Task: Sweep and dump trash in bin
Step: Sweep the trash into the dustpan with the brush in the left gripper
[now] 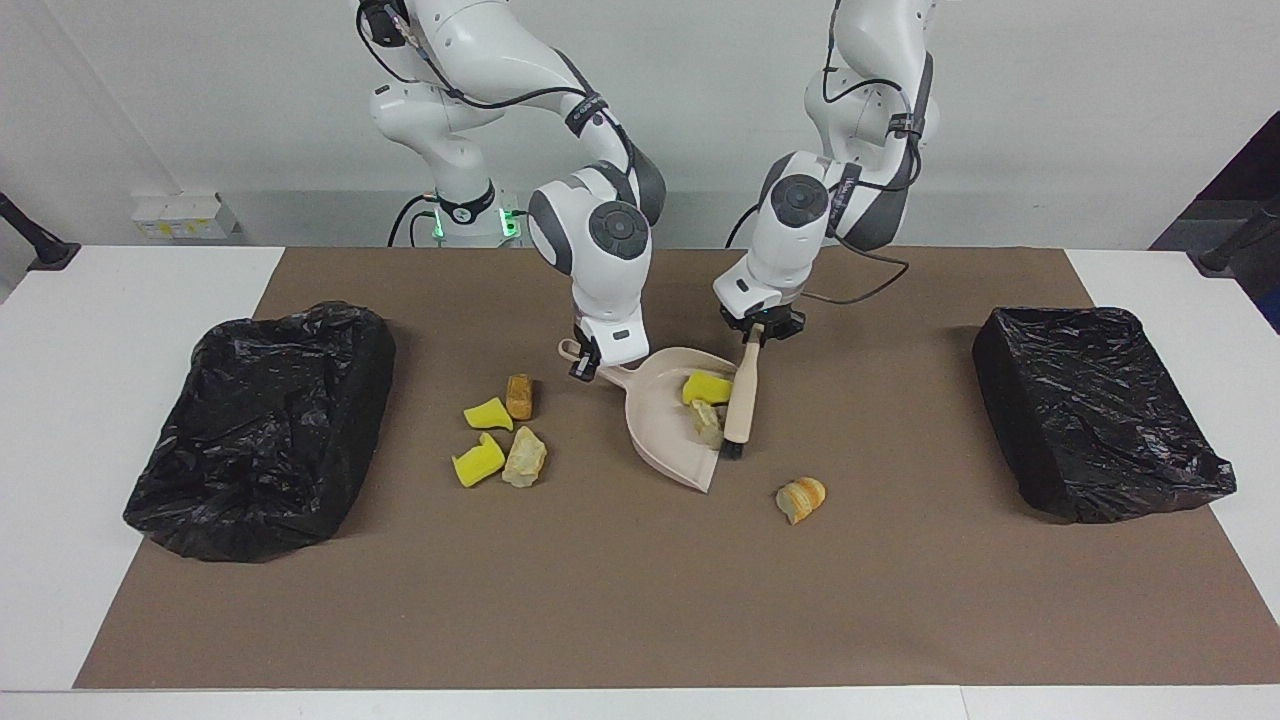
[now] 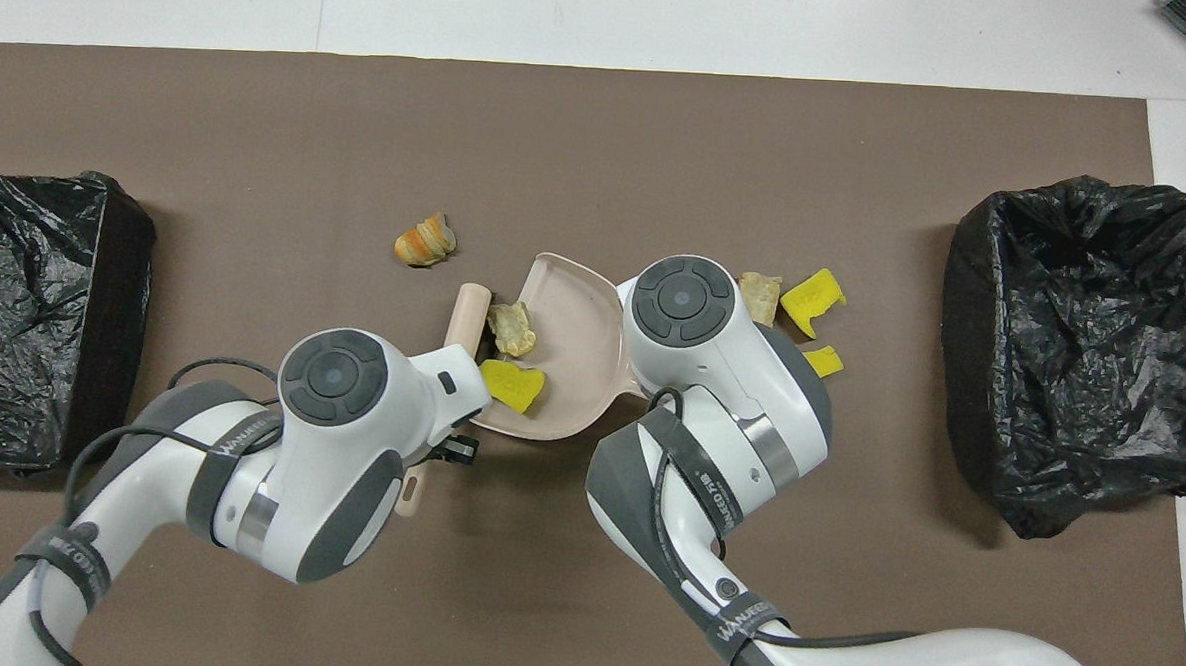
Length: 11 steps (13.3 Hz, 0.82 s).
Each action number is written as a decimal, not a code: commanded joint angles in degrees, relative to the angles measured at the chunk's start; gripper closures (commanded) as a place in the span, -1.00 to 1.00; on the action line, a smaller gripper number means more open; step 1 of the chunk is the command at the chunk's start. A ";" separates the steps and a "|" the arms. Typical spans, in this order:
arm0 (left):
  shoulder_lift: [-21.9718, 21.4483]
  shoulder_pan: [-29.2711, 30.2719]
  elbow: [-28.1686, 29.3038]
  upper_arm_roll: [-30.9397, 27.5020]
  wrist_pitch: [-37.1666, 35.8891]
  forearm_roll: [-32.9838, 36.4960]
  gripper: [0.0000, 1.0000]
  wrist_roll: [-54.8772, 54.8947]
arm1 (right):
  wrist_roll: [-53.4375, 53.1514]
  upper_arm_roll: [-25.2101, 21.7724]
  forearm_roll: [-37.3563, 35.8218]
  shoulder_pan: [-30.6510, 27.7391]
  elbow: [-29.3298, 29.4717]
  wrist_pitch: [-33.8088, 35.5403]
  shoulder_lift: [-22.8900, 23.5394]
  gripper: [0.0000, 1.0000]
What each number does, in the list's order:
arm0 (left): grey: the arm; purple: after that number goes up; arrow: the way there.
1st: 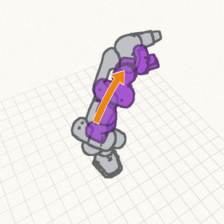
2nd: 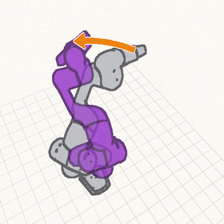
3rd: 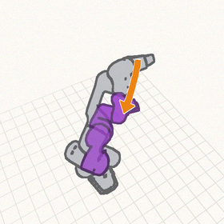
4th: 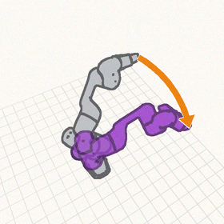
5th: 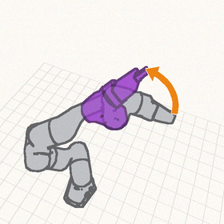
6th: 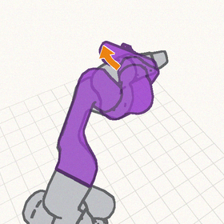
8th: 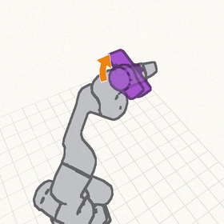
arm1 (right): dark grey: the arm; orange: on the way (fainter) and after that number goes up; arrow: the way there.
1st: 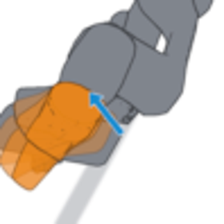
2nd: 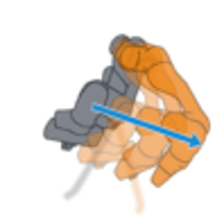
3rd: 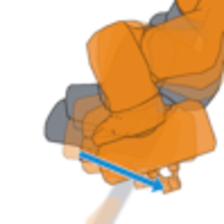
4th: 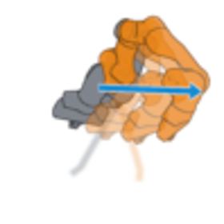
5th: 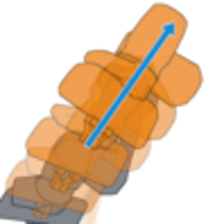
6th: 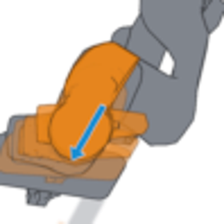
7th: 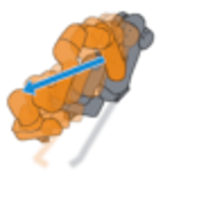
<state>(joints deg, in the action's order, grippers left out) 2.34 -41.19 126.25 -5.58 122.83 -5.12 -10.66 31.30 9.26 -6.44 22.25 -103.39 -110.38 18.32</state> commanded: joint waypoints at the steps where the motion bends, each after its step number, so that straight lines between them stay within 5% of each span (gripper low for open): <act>1: -0.32 -2.32 -3.80 -1.01 -2.32 -2.18 1.00 0.21 | -2.12 0.41 -1.12 -0.62 -1.11 -0.89 -0.65 1.00; 4: -0.24 1.00 -10.13 -1.71 -10.92 -1.83 1.00 2.39 | -2.12 0.41 -1.20 -0.62 -1.11 -0.89 -0.65 1.00; 11: 4.06 15.86 -12.68 -1.71 -6.20 8.08 1.00 20.31 | -2.03 0.41 -1.20 -0.80 -1.02 -1.16 -0.48 1.00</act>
<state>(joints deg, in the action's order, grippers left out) 3.55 -28.77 116.49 -7.90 115.60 -0.19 5.49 31.13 9.25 -6.44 22.14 -103.42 -110.38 18.32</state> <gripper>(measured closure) 0.736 0.683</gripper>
